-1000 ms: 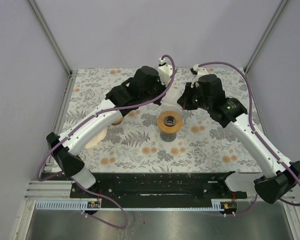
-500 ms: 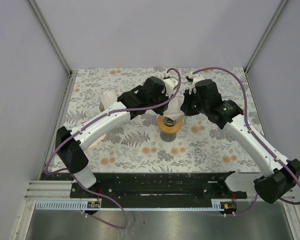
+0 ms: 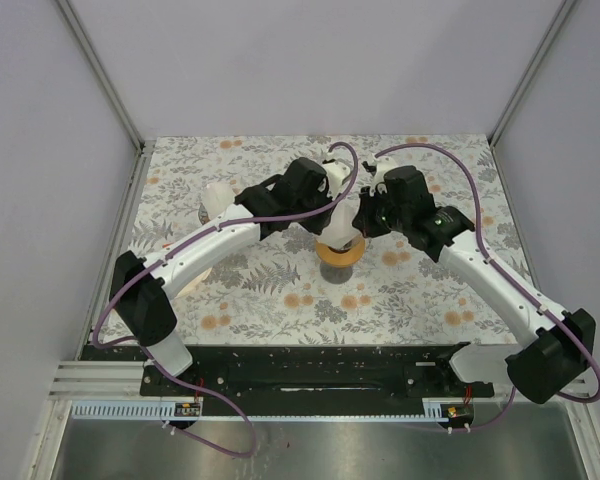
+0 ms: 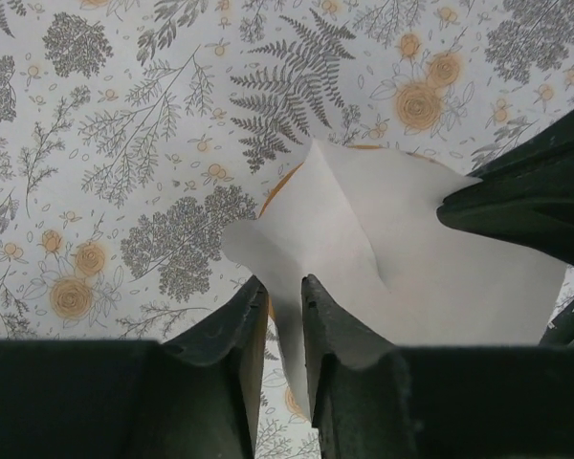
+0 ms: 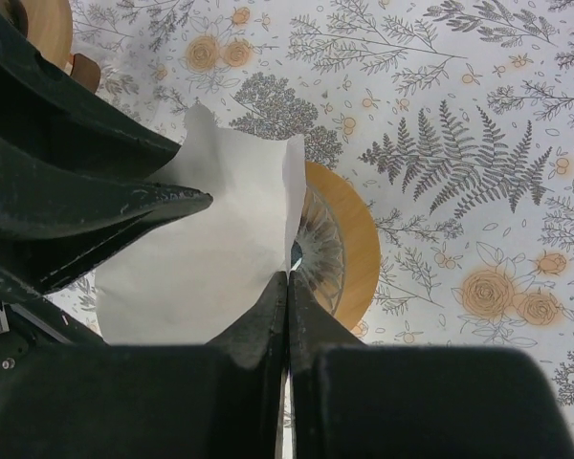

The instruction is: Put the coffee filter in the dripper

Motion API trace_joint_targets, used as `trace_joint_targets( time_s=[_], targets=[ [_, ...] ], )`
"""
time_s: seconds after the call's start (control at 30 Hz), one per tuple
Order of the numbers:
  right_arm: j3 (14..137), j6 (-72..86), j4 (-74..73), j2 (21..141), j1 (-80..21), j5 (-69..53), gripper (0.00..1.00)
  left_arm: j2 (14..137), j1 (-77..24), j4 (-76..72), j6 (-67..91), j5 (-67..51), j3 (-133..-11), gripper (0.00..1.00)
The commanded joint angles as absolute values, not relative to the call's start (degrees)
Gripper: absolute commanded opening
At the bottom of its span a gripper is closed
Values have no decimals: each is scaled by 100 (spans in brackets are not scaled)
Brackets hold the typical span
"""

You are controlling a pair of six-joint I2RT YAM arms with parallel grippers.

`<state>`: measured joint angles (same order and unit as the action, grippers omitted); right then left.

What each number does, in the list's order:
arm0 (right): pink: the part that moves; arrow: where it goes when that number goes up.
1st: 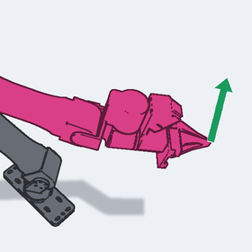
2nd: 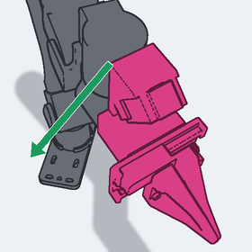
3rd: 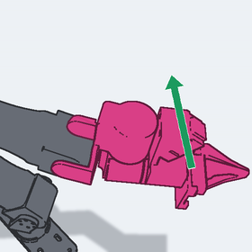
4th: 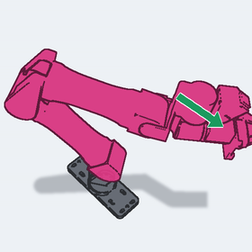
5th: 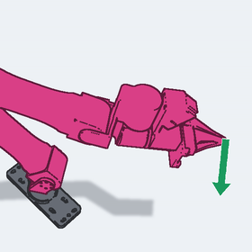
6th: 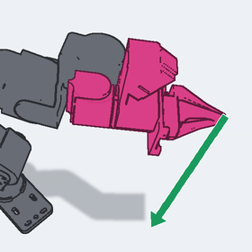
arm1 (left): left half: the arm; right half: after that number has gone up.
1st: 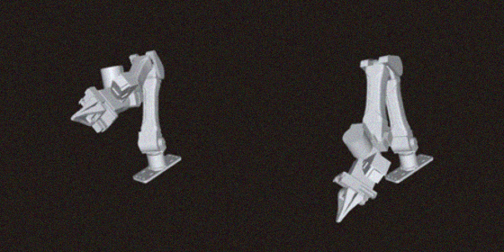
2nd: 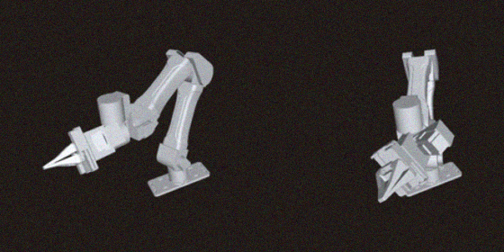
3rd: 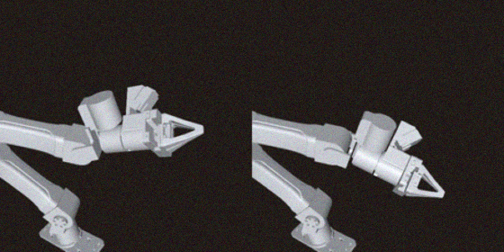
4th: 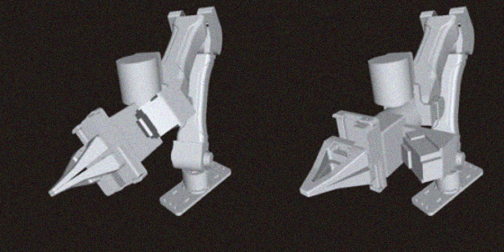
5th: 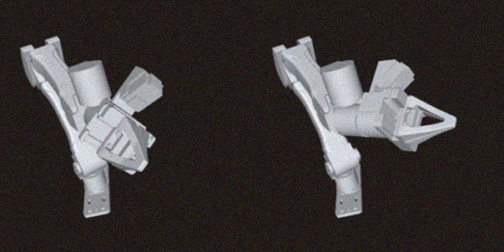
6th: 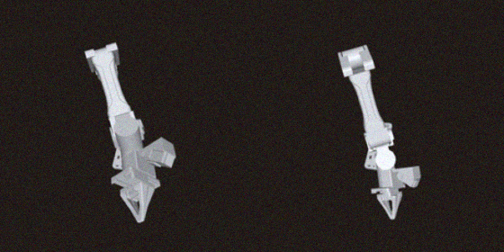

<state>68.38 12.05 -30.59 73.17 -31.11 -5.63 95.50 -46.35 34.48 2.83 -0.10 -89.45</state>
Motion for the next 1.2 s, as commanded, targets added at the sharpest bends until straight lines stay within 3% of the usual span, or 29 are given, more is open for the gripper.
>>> trace_joint_targets(
  time_s=[0.0,0.07,0.17,0.23,0.3,0.43,0.6,0.7,0.77,0.9,1.17],
  targets=[
    [6803,1090,-2698,7321,-3094,-519,0,9492,-4562,3278,308,-149,-8833,18],
    [6794,1055,-2707,7269,-3102,-396,8,9457,-4570,3270,290,-176,-8798,10],
    [6864,1037,-2742,7128,-3076,-457,37,9413,-4570,3261,290,-325,-8798,0],
    [7013,1063,-2786,7040,-3085,-553,50,9404,-4570,3261,273,-404,-8807,0],
    [7250,1055,-2934,7014,-3085,-545,56,9396,-4570,3252,281,-448,-8815,0],
    [7637,993,-3137,6996,-3085,-317,60,9387,-4570,3252,272,-492,-8798,0],
    [7814,1265,-3094,6882,-3085,-806,52,9360,-4570,3261,264,-475,-8772,0],
    [7761,1598,-3085,6917,-3094,-1519,37,9378,-4570,3252,272,-492,-8807,0],
    [7638,1748,-3085,6943,-3085,-1879,22,9387,-4570,3252,272,-501,-8833,1],
    [7445,2021,-3059,6926,-3076,-2171,1,9404,-4570,3252,299,-536,-8859,7],
    [7251,2039,-3067,7250,-3085,-1723,0,9317,-4500,3305,255,-536,-9079,28]
  ],
)
